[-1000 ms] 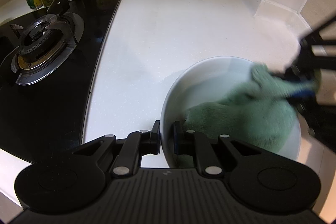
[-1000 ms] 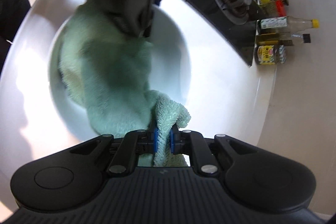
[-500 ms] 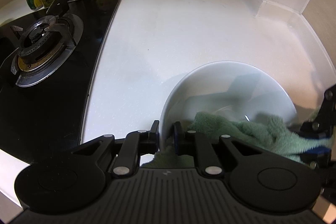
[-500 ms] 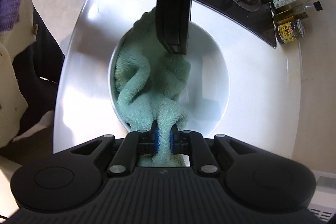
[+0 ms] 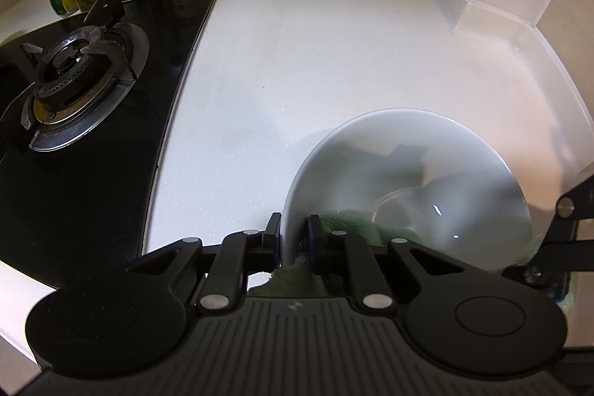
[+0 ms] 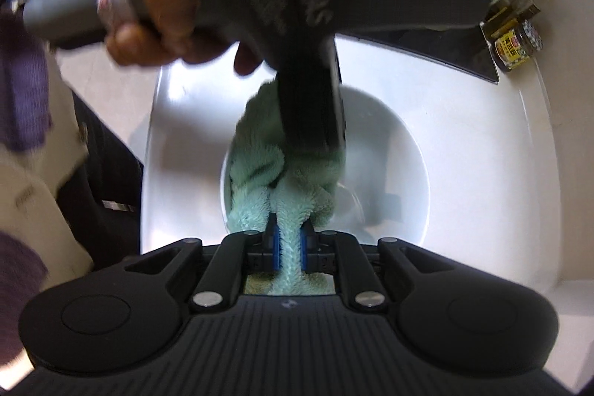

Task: Clean bowl
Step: 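Wipe the towel around the bowl's inner wall while the left gripper holds the rim, then lift the green towel up out of the bowl with the right gripper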

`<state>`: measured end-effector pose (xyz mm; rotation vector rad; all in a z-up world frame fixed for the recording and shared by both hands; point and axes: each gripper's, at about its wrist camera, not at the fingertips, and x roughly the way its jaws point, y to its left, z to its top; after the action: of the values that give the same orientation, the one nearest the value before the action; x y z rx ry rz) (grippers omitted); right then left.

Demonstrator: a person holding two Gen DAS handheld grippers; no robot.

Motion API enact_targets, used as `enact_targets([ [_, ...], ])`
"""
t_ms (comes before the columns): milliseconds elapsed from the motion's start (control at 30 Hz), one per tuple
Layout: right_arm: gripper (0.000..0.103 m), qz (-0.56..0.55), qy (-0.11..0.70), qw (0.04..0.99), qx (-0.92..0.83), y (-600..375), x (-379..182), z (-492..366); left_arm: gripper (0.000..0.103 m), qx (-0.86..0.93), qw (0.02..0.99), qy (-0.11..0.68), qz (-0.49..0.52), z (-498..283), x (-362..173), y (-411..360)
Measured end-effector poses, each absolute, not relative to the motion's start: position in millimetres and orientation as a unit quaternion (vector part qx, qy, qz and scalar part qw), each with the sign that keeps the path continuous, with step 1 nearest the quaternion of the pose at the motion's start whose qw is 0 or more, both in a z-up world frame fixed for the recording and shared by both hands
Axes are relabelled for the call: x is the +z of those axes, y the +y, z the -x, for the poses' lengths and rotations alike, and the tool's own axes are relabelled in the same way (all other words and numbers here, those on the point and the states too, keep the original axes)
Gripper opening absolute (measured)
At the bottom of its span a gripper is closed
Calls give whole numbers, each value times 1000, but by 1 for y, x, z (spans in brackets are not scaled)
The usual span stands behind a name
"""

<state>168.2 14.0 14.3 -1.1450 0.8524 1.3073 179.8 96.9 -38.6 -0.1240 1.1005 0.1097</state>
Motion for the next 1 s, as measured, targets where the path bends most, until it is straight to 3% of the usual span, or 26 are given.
enact_targets([
  [133, 9, 390, 395, 603, 574, 10, 20, -183, 14, 53, 848, 523, 63, -180, -39, 98],
  [233, 8, 250, 453, 641, 566, -10, 23, -213, 14, 54, 848, 524, 68, -180, -39, 100],
  [367, 8, 177, 466, 676, 542, -40, 36, -237, 14, 53, 849, 522, 61, -180, -39, 98],
  [533, 8, 172, 378, 778, 472, -77, 91, -262, 13, 51, 849, 522, 62, -179, -39, 99],
  [733, 8, 230, 276, 833, 420, -86, 137, -273, 13, 51, 851, 520, 59, -178, -40, 99],
  [1000, 8, 341, 305, 714, 531, -29, 72, -287, 13, 47, 853, 516, 55, -177, -40, 98],
])
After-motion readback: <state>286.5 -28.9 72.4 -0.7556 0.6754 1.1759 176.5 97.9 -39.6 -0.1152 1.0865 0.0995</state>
